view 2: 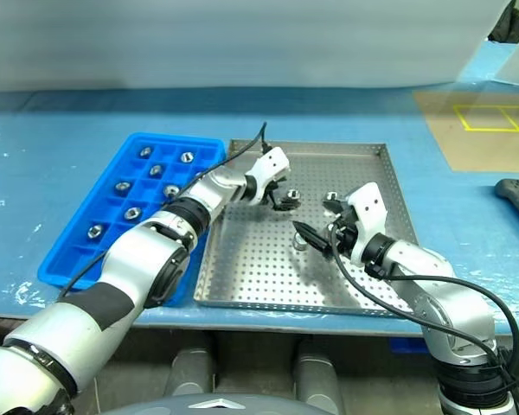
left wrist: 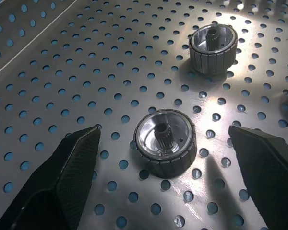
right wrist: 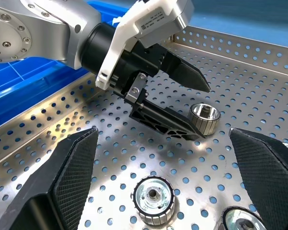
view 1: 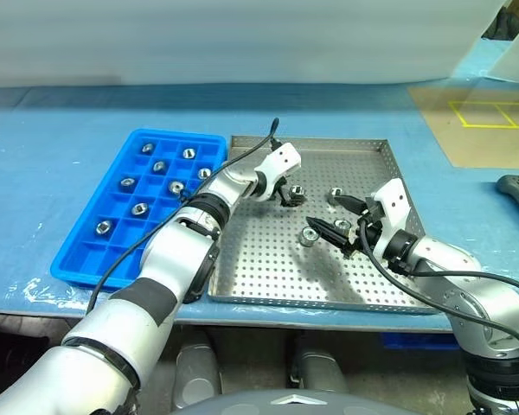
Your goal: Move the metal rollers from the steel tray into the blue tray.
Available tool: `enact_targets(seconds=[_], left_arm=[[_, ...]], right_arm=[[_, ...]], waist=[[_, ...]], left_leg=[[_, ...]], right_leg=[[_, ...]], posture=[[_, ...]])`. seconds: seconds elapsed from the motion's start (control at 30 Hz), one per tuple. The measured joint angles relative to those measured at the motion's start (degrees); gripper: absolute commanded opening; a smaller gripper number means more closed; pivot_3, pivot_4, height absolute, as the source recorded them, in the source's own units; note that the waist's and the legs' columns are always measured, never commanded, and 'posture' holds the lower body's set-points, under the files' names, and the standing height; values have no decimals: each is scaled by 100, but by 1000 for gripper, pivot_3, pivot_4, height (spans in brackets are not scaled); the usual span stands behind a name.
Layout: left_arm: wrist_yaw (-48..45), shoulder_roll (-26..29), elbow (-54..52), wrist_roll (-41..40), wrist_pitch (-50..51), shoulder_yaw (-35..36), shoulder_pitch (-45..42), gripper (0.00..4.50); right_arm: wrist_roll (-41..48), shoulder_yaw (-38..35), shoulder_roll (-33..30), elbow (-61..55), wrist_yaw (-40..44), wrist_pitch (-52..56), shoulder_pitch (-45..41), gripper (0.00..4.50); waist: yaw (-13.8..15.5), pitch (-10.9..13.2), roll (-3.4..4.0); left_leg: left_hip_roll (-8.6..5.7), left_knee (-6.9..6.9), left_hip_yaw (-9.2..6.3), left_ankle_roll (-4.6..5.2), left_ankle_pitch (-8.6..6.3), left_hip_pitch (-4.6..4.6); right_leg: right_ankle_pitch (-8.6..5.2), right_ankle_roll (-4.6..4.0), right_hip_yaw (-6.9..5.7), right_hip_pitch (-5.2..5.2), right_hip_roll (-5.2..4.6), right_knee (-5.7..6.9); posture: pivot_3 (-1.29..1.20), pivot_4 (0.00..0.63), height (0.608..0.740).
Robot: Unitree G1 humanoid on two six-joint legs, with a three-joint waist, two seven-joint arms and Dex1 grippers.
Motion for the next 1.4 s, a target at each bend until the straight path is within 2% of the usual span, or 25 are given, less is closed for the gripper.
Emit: enact_targets(seconds=[0.57, 0.67, 0.87, 0.9, 1.4], left_arm=[[3, -12, 45, 173, 373, 36, -2, 4488], [39, -4, 45, 182, 400, 87, -3, 3933], [148, -17, 48, 189, 402, 162, -5, 1885], [149, -26, 48, 190, 402, 167, -11, 1720], [64, 18, 59, 80, 458, 482, -93, 1721]], right_arm=[[37, -45, 15, -177, -179, 1, 113, 4500], [39, -45, 14, -177, -187, 5, 137, 4500], [-123, -36, -248, -168, -303, 248, 281, 4500], [-135, -36, -249, -160, -332, 281, 305, 4500], [-121, -37, -245, -142, -325, 598, 245, 4500]], waist=[[-97, 0, 0], [-97, 0, 0], [-97, 0, 1], [-97, 0, 0], [-96, 1, 2]], left_leg=[[-1, -1, 3, 23, -14, 0], [-1, -3, 3, 25, -15, -1], [-1, -6, 3, 26, -16, -1], [-1, -8, 4, 26, -16, -1], [-2, -17, 5, 27, -16, -1]], right_leg=[[0, 0, -1, 0, 0, -8], [0, 1, -1, 0, 0, -11], [-1, 1, -1, 0, 0, -15], [-1, 1, -1, 0, 0, -16], [-1, 2, -2, 0, 0, -26]], posture=[[-385, 150, 740], [-385, 150, 740], [-389, 150, 740], [-389, 150, 740], [-339, 150, 740]])
